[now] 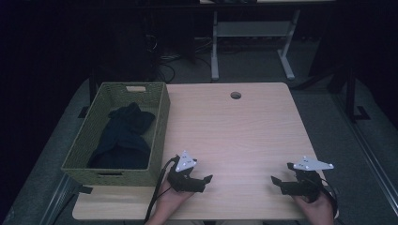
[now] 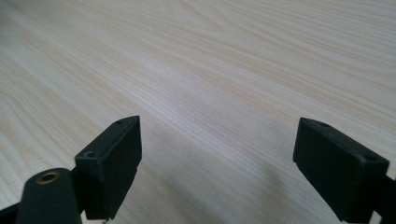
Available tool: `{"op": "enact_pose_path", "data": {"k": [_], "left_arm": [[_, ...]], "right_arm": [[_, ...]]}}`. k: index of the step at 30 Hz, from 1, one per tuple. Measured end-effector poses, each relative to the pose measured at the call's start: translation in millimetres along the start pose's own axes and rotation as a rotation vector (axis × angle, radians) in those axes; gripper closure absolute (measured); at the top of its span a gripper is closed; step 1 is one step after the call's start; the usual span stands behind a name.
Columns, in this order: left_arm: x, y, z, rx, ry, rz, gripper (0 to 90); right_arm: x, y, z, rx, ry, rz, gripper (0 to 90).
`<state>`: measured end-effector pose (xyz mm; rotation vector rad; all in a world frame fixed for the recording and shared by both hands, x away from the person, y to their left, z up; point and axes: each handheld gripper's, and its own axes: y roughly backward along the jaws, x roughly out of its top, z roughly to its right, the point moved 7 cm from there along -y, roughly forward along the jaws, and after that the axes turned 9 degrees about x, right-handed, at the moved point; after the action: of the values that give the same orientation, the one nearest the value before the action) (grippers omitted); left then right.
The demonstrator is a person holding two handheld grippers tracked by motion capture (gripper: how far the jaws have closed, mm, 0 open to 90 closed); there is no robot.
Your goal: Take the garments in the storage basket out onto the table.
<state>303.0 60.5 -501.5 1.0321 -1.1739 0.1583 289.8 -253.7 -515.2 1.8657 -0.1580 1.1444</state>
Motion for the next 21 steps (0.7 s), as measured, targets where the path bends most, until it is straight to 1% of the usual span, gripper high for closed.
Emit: {"op": "enact_pose_path", "data": {"k": [1, 4, 5, 6, 9, 11, 13, 15, 17, 20, 21], "left_arm": [[0.6, 0.0, 1.2, -0.009, -0.001, -0.006, 17.7], [3.2, 0.7, 4.1, -0.025, 0.001, -0.003, 17.7], [3.2, 0.7, 4.1, -0.025, 0.001, -0.003, 17.7], [5.8, 2.1, 6.4, -0.041, -0.008, -0.002, 17.7], [10.6, 5.7, 10.2, -0.077, -0.016, 0.004, 17.7], [13.5, 9.4, 10.9, -0.088, -0.031, 0.003, 17.7], [16.6, 13.8, 10.1, -0.099, -0.036, 0.002, 17.7], [21.2, 18.4, 9.0, -0.105, -0.056, -0.008, 17.7], [27.0, 24.0, 7.9, -0.108, -0.088, -0.019, 17.8], [37.6, 33.2, 4.4, -0.103, -0.113, -0.016, 18.0], [41.9, 37.2, 1.8, -0.097, -0.127, -0.017, 18.0]], "right_arm": [[0.5, 0.1, 0.0, 0.001, 0.001, 0.002, 15.2], [1.6, 0.4, 1.2, 0.009, -0.007, 0.007, 15.1], [1.6, 0.4, 1.2, 0.009, -0.007, 0.007, 15.1], [2.3, 1.3, 1.2, 0.008, -0.007, 0.009, 15.2], [3.0, 1.7, 0.1, 0.011, -0.003, 0.004, 15.2], [4.0, 2.2, -1.6, 0.008, 0.009, 0.007, 15.2], [4.8, 2.5, -2.9, 0.010, 0.011, 0.007, 15.2], [5.1, 2.2, -4.0, 0.007, 0.015, 0.004, 15.2], [5.1, 1.4, -4.9, 0.009, 0.022, 0.000, 15.2], [6.0, 0.3, -6.9, 0.013, 0.026, -0.003, 15.2], [6.2, 0.2, -7.0, 0.011, 0.027, -0.006, 15.2]]}}
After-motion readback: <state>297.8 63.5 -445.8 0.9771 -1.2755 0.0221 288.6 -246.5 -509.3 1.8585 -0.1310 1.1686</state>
